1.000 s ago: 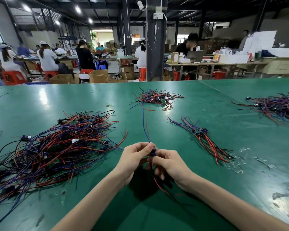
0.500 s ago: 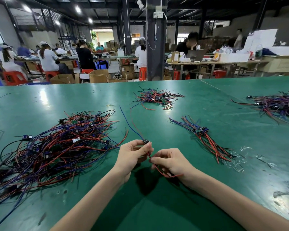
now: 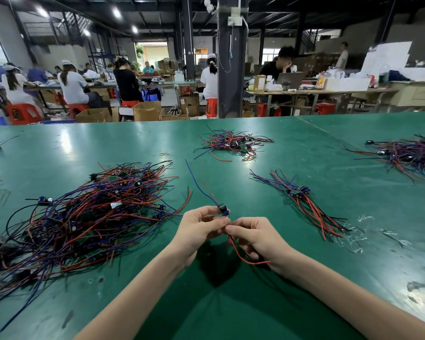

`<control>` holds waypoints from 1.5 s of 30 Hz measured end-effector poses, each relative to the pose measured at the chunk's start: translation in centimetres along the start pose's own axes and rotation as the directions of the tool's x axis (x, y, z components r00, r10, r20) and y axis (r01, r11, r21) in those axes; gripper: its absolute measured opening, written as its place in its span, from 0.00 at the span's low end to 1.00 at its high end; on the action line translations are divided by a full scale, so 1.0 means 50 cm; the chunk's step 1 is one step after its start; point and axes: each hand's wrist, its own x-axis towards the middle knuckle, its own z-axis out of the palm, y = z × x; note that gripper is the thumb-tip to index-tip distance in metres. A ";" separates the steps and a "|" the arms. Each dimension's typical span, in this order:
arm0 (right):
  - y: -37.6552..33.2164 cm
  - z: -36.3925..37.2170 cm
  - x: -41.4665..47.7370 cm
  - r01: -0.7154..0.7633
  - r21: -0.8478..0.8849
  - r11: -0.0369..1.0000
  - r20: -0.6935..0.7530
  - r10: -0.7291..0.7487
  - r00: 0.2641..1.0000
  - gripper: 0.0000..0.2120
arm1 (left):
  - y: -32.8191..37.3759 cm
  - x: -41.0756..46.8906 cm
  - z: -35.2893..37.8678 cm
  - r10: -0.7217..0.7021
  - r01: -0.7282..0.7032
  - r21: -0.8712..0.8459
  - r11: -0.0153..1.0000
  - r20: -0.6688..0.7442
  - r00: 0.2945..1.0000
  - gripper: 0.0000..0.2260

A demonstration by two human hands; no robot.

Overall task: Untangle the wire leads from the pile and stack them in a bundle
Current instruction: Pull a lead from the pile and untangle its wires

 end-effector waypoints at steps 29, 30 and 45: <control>-0.027 -0.032 -0.005 -0.269 -0.093 0.959 0.339 0.285 0.897 0.05 | -0.009 0.008 0.007 0.147 -0.141 0.047 0.989 -0.168 0.975 0.06; -0.027 -0.033 -0.005 -0.248 -0.102 0.963 0.341 0.268 0.901 0.05 | -0.008 0.009 0.006 0.142 -0.137 0.036 0.990 -0.174 0.974 0.05; -0.044 -0.049 -0.012 -0.169 -0.249 0.954 0.454 0.269 0.850 0.06 | -0.005 0.027 -0.021 0.158 -0.160 0.009 0.987 -0.220 0.963 0.06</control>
